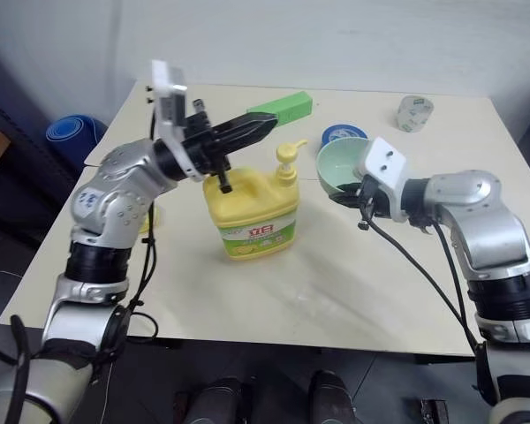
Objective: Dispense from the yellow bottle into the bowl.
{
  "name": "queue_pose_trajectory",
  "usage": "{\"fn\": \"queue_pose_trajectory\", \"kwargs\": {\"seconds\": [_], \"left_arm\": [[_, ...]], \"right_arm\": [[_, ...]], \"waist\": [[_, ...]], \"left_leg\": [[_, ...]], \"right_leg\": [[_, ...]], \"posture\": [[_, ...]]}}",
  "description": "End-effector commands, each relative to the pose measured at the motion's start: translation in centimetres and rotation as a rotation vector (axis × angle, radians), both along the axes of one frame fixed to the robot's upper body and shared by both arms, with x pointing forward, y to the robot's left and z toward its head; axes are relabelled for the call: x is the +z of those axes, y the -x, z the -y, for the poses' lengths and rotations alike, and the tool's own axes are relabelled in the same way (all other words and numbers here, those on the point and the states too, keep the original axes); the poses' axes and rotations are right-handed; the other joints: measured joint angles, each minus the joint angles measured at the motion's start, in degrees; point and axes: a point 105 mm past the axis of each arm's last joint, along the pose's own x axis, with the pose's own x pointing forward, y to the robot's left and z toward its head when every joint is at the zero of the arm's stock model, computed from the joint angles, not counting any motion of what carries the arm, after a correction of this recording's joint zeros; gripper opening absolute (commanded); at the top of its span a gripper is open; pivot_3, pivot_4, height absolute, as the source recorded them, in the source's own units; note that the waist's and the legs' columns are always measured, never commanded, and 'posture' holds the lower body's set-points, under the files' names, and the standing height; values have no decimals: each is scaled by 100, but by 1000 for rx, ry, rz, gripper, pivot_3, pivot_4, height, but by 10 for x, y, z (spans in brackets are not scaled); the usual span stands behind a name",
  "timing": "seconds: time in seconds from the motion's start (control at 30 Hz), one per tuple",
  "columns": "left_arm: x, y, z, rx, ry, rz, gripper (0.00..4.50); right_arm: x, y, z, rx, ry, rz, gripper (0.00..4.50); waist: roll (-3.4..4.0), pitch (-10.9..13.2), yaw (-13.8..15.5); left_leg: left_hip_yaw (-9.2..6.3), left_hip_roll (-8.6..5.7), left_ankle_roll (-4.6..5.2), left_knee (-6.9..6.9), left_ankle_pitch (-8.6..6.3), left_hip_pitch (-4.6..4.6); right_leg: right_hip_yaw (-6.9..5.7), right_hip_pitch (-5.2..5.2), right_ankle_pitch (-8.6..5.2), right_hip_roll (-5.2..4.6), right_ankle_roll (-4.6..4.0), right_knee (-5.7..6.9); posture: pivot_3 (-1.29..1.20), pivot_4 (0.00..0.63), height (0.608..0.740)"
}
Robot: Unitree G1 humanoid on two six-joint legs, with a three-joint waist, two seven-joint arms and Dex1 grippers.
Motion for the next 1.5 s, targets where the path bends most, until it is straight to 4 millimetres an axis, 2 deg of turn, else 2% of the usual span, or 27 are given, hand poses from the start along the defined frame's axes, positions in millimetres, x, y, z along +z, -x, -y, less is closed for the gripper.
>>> {"fn": "queue_pose_trajectory", "kwargs": {"seconds": [0.03, 0.37, 0.53, 0.87, 1.07, 1.23, 1.5], "left_arm": [[9, -3, 15, -13, -12, 47, 62], [-4, -12, 23, 11, -83, 3, 62], [-19, -10, 27, -8, -143, -40, 62], [-48, -24, 26, 84, -290, -202, 62], [-72, -23, 23, 73, -399, -308, 62], [-85, -32, 17, 117, -425, -349, 62], [-111, -32, 14, 107, -479, -434, 62]], "right_arm": [[23, -1, -8, 37, 30, 73, 0], [39, -7, -26, 103, 18, 101, 0], [44, -8, -35, 122, 6, 114, 0], [46, -5, -42, 149, -10, 116, 0], [44, -4, -44, 158, -19, 113, 0], [45, -3, -47, 160, -28, 116, 0], [46, -3, -50, 171, -41, 120, 0]], "waist": [[0, 0, -15], [-1, 1, -29], [-1, 1, -17], [-1, 0, -28], [0, -1, -32], [-2, -2, -31], [-10, -16, -31]], "left_leg": [[0, 0, 0, 1, 0, 0], [2, 2, 1, 2, 0, -1], [0, 1, 1, 4, 0, -1], [0, 2, 0, 6, 1, 4], [0, 2, 0, 6, 1, 11], [0, 3, 0, 6, 1, 23], [0, 3, 0, 6, 1, 30]], "right_leg": [[0, -1, 0, 0, 0, 2], [1, -9, 0, -1, 0, 11], [0, -9, 0, -2, 0, 15], [2, -7, 0, -3, 0, 25], [2, -2, 0, -3, 0, 29], [3, 12, 0, -3, 0, 28], [5, 16, 0, -3, 0, 30]], "posture": [[0, 150, 740], [0, 150, 740], [0, 150, 740], [0, 150, 740], [0, 150, 740], [0, 150, 740], [0, 150, 740]]}}
